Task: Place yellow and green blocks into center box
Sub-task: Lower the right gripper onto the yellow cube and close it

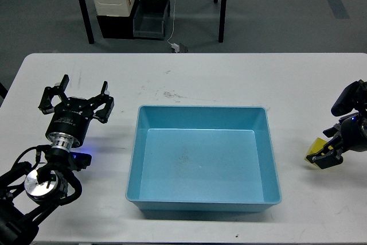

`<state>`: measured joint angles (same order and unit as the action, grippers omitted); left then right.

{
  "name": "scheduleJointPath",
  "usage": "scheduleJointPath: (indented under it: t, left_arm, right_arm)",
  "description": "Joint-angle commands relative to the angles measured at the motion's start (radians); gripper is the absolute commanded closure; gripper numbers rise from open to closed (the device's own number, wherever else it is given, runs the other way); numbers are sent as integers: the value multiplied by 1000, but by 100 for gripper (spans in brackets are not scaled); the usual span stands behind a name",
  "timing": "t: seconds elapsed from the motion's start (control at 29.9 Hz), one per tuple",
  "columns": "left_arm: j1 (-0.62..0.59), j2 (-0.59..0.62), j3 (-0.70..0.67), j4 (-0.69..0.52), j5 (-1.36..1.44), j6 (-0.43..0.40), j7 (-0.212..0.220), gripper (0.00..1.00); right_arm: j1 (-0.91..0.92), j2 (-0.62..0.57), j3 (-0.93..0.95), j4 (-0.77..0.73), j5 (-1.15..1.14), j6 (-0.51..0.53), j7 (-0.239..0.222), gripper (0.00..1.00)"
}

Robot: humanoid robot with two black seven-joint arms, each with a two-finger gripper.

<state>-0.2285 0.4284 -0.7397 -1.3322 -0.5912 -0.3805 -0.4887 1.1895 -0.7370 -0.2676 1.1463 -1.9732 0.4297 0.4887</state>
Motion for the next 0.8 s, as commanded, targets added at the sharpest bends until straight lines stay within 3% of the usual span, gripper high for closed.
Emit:
scheduleJointPath:
  t: [0.0, 0.23, 0.27, 0.33, 0.5, 0.67, 0.77]
  left_arm:
    - [0, 0, 0, 11, -1, 0, 0, 0]
    - [1, 0, 0, 11, -1, 0, 0, 0]
    - [1, 0, 0, 11, -1, 0, 0, 0]
    - [1, 0, -1, 11, -1, 0, 0, 0]
    - [1, 0, -1, 11, 1, 0, 0, 0]
    - [1, 0, -1, 11, -1, 0, 0, 0]
    - [1, 0, -1, 11, -1, 0, 0, 0]
  right_arm:
    - [4, 24, -30, -26, -12, 0, 0, 3]
    - [-7, 25, -33, -34, -38, -5, 0, 14]
    - [-7, 25, -33, -33, -38, -5, 0, 19]
    - [-8, 25, -33, -31, -30, 3, 0, 49]
    - [-19, 25, -36, -33, -36, 4, 0, 55]
    - [-10, 25, -33, -33, -36, 3, 0, 80]
    - [2, 24, -24, -36, -36, -3, 0, 89]
